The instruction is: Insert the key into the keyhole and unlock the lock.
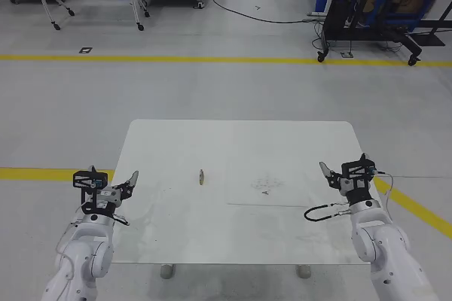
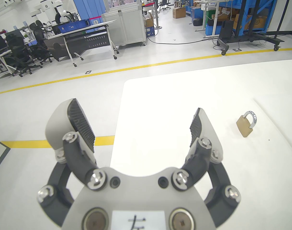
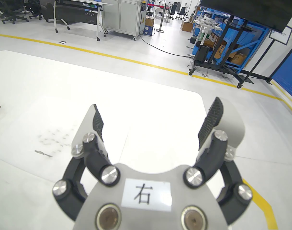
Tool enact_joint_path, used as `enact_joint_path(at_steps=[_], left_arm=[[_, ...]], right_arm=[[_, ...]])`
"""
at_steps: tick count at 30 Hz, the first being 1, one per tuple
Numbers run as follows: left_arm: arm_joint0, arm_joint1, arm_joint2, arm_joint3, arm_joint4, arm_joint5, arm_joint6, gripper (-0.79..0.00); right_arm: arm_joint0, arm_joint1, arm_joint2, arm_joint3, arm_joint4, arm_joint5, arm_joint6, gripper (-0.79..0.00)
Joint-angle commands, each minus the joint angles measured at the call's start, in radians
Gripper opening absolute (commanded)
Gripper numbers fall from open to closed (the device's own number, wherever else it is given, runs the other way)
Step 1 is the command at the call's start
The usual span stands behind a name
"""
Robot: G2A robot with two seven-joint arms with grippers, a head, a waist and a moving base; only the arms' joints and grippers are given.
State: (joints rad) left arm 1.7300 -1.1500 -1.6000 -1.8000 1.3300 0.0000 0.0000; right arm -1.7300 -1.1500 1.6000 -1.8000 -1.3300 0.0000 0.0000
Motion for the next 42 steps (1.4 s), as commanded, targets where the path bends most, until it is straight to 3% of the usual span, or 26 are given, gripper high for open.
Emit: enact_joint_path(at_steps=[1, 7, 12, 15, 24, 29, 34, 35, 37, 39, 42], left_arm=[[0.0, 0.0, 0.0, 0.0, 0.0, 0.0, 0.0, 0.0], [0.0, 0.0, 0.0, 0.0, 0.0, 0.0, 0.0, 0.0], [0.0, 0.0, 0.0, 0.0, 0.0, 0.0, 0.0, 0.0], [0.0, 0.0, 0.0, 0.0, 0.0, 0.0, 0.0, 0.0], [0.0, 0.0, 0.0, 0.0, 0.0, 0.0, 0.0, 0.0], [0.0, 0.0, 0.0, 0.0, 0.0, 0.0, 0.0, 0.0], [0.0, 0.0, 0.0, 0.0, 0.0, 0.0, 0.0, 0.0], [0.0, 0.0, 0.0, 0.0, 0.0, 0.0, 0.0, 0.0], [0.0, 0.0, 0.0, 0.0, 0.0, 0.0, 0.0, 0.0], [0.0, 0.0, 0.0, 0.0, 0.0, 0.0, 0.0, 0.0], [0.0, 0.0, 0.0, 0.0, 0.0, 0.0, 0.0, 0.0]], right_arm=[[0.0, 0.0, 0.0, 0.0, 0.0, 0.0, 0.0, -0.001], [0.01, -0.001, -0.027, 0.012, -0.025, -0.02, 0.017, 0.0], [0.168, -0.011, -0.174, 0.171, -0.014, -0.188, 0.122, 0.0], [0.228, -0.025, -0.235, 0.221, 0.036, -0.171, 0.17, 0.0], [0.226, -0.025, -0.238, 0.225, 0.051, -0.183, 0.167, 0.0], [0.318, -0.027, -0.255, 0.405, 0.222, -0.449, 0.174, 0.0], [0.417, -0.022, -0.299, 0.559, 0.184, -0.682, 0.16, 0.0], [0.433, -0.021, -0.309, 0.57, 0.15, -0.695, 0.17, -0.025], [0.45, -0.02, -0.33, 0.579, 0.118, -0.743, 0.161, -0.194], [0.468, -0.016, -0.343, 0.588, 0.065, -0.776, 0.163, -0.305], [0.481, -0.014, -0.37, 0.59, -0.005, -0.806, 0.144, -0.413]])
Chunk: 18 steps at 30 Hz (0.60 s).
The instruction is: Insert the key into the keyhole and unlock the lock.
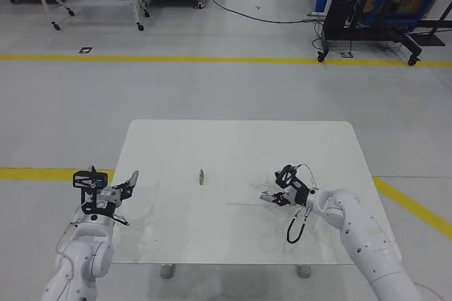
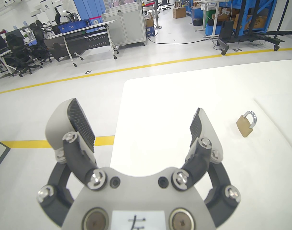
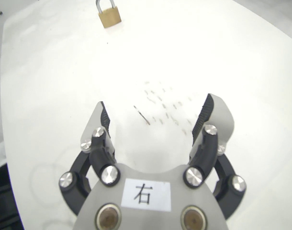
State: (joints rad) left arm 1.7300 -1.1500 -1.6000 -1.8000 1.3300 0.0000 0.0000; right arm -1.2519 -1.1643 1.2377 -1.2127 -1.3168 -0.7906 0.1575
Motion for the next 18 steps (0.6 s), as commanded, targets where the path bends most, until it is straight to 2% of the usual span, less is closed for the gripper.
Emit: enact_joint_path(at_steps=[1, 7, 9, 15, 18], left_arm=[[0.0, 0.0, 0.0, 0.0, 0.0, 0.0, 0.0, 0.0], [0.0, 0.0, 0.0, 0.0, 0.0, 0.0, 0.0, 0.0], [0.0, 0.0, 0.0, 0.0, 0.0, 0.0, 0.0, 0.0], [0.0, 0.0, 0.0, 0.0, 0.0, 0.0, 0.0, 0.0], [0.0, 0.0, 0.0, 0.0, 0.0, 0.0, 0.0, 0.0]], right_arm=[[0.008, 0.002, -0.012, 0.006, -0.038, -0.023, -0.022, -0.44], [0.013, 0.008, -0.03, 0.008, -0.117, -0.012, -0.071, -0.631], [0.012, 0.009, -0.036, 0.003, -0.138, -0.009, -0.079, -0.665], [0.018, 0.013, -0.051, 0.004, -0.172, -0.011, -0.09, -0.702], [0.023, 0.016, -0.059, -0.001, -0.192, -0.018, -0.096, -0.785]])
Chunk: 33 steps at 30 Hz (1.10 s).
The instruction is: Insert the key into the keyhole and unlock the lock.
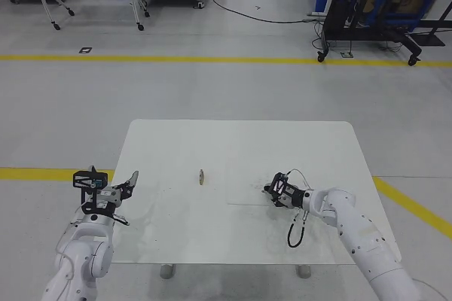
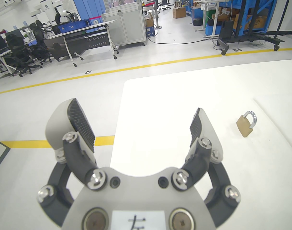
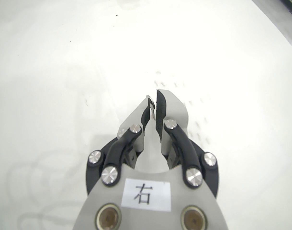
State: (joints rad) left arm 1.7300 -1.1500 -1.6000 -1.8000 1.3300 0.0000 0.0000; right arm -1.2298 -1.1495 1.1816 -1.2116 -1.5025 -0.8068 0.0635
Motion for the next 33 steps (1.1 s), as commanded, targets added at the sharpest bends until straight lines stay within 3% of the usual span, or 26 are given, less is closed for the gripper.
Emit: enact_joint_path(at_steps=[1, 18, 33], left_arm=[[0.0, 0.0, 0.0, 0.0, 0.0, 0.0, 0.0, 0.0], [0.0, 0.0, 0.0, 0.0, 0.0, 0.0, 0.0, 0.0], [0.0, 0.0, 0.0, 0.0, 0.0, 0.0, 0.0, 0.0]], right_arm=[[0.002, 0.002, -0.005, -0.005, -0.012, -0.004, -0.006, -0.785], [-0.032, 0.028, -0.007, -0.077, -0.128, -0.013, -0.116, -0.785], [-0.036, 0.031, -0.003, -0.082, -0.125, -0.016, -0.121, -0.785]])
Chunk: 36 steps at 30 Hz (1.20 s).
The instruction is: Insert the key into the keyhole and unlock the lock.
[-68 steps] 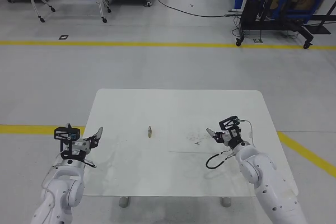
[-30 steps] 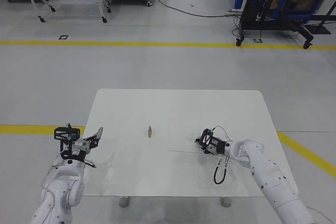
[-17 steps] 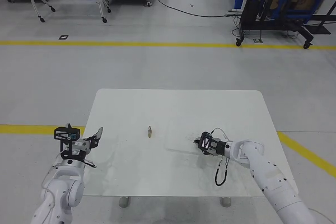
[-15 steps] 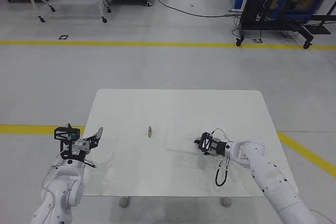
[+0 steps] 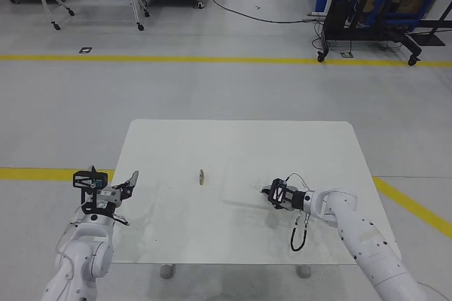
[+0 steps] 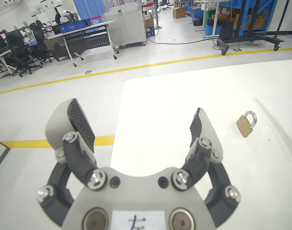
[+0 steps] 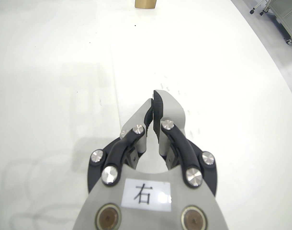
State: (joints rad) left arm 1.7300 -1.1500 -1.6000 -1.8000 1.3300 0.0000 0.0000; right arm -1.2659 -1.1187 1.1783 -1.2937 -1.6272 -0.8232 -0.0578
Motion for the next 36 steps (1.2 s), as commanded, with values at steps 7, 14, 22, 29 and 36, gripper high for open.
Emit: enact_joint_path(at_steps=[7, 14, 22, 29, 36], left_arm=[[-0.092, -0.007, 0.177, -0.062, 0.136, -0.115, -0.089, 0.0], [-0.34, -0.041, 0.452, 0.01, 0.247, -0.203, -0.278, 0.0], [-0.553, -0.098, 0.708, 0.201, 0.307, -0.274, -0.354, 0.0], [-0.637, -0.141, 0.829, 0.336, 0.388, -0.21, -0.369, 0.0], [-0.67, -0.181, 0.871, 0.474, 0.323, -0.143, -0.342, 0.0]], right_arm=[[0.0, 0.0, 0.0, 0.0, 0.0, 0.0, 0.0, -0.785], [0.0, 0.0, 0.0, 0.0, 0.0, 0.0, 0.0, -0.785], [0.0, 0.0, 0.0, 0.0, 0.0, 0.0, 0.0, -0.785], [0.0, 0.0, 0.0, 0.0, 0.0, 0.0, 0.0, -0.785], [0.0, 0.0, 0.0, 0.0, 0.0, 0.0, 0.0, -0.785]])
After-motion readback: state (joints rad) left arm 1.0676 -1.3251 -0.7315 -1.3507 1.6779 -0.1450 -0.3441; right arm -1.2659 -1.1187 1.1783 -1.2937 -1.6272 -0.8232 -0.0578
